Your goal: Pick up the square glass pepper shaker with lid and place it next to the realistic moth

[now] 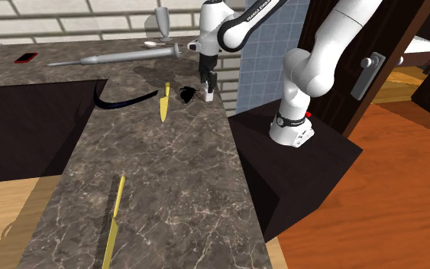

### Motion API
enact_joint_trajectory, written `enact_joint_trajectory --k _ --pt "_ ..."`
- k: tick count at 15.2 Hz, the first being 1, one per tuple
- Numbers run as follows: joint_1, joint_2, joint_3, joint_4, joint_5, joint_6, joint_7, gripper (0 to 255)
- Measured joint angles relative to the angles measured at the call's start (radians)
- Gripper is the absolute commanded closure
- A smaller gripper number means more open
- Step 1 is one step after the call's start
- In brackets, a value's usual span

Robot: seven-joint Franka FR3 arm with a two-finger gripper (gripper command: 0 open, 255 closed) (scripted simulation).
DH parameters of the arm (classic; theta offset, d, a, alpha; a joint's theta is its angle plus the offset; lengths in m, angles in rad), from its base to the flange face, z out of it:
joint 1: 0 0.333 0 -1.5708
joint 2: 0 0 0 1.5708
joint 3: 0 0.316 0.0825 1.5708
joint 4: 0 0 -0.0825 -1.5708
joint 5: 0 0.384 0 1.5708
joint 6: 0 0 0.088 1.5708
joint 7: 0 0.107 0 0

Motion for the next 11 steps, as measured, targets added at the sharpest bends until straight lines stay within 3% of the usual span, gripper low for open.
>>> enact_joint_trajectory --k 5,11 --pt "-0.015 -0.096 0.033 0.047 -0.003 -0.140 0.009 0" --pt "-0.015 -0.107 0.039 0.058 -0.001 -0.165 0.011 0"
